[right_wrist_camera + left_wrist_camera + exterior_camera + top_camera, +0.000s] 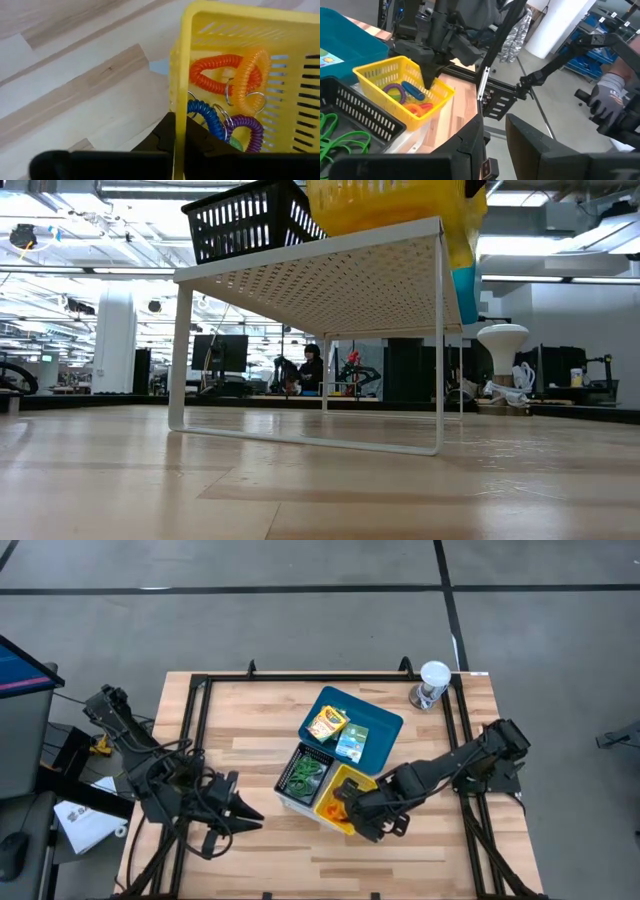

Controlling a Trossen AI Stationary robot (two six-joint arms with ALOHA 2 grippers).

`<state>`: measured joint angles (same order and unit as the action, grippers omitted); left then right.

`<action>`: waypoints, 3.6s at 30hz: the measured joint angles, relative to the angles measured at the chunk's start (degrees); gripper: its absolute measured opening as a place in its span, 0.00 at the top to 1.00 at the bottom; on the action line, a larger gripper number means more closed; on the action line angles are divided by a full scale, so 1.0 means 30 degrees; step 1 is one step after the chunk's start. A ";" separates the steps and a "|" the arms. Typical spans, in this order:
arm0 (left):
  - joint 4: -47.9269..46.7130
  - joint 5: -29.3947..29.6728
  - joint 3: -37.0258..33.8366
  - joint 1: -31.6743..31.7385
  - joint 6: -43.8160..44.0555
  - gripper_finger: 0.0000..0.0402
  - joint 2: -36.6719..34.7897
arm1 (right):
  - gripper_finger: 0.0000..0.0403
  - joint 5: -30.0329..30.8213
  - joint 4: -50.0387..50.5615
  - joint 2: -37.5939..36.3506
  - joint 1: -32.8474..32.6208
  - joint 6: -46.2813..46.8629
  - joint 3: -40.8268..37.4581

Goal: Pick & Place Office Desk Supplies
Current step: Put the yellow bin on the shelf, then return to Home Position

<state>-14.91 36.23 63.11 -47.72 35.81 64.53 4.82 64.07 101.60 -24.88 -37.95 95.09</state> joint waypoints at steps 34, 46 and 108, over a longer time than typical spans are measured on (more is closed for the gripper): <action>0.0259 0.0066 0.0000 -0.0243 0.0008 0.81 -0.0015 | 0.83 0.1077 0.0635 0.0000 0.0623 -0.0026 0.0015; 0.0098 0.0000 0.0000 -0.0246 -0.0339 0.81 -0.0015 | 0.83 0.1070 0.0562 0.0001 0.0560 0.0303 0.0899; -0.1926 -0.8294 -0.2611 0.9133 -0.7625 0.90 -0.8093 | 1.00 2.0059 -0.2638 0.0299 -0.9987 3.6609 0.4269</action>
<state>-20.68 11.35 55.28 -20.32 12.94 40.25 65.00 56.16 102.50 -54.84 71.87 107.90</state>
